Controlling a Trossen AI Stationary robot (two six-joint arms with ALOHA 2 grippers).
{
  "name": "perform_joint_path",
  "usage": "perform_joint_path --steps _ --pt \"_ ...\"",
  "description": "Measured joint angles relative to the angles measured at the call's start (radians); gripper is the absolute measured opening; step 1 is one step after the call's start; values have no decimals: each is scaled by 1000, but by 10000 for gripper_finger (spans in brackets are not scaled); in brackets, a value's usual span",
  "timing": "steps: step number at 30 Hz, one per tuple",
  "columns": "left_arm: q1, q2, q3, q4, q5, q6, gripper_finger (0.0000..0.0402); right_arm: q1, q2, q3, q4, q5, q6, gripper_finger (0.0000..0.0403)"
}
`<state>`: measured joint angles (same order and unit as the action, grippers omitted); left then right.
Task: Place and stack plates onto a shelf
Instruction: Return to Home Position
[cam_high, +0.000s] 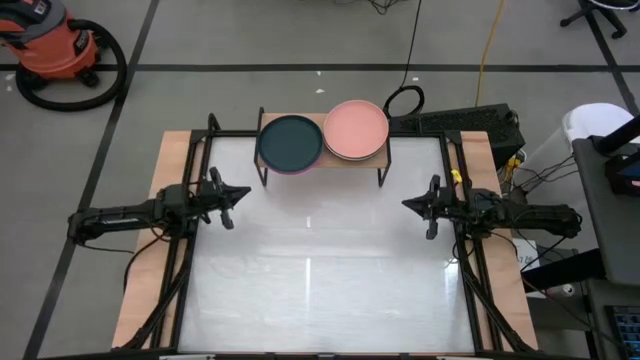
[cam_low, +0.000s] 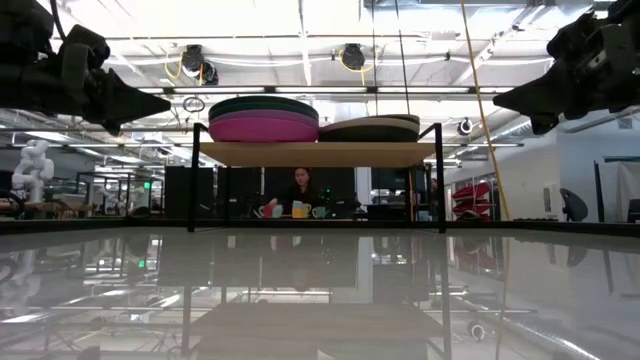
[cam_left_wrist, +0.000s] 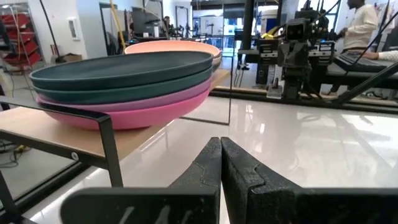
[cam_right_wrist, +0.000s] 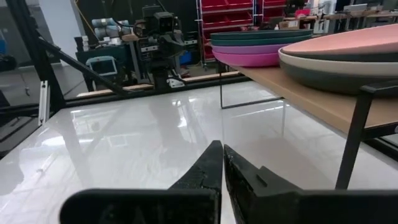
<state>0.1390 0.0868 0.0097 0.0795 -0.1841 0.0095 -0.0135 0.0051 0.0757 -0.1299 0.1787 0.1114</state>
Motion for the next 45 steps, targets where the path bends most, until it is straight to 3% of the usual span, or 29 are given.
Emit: perform_joint_path --steps 10,22,45 --pt "0 0 0 0 0 14 3 0 0 -1 18 1 60 0" --pt "0 0 0 0 0 12 4 0 0 -7 251 3 60 0" --pt "0 0 0 0 0 12 4 0 1 -4 261 3 60 0"
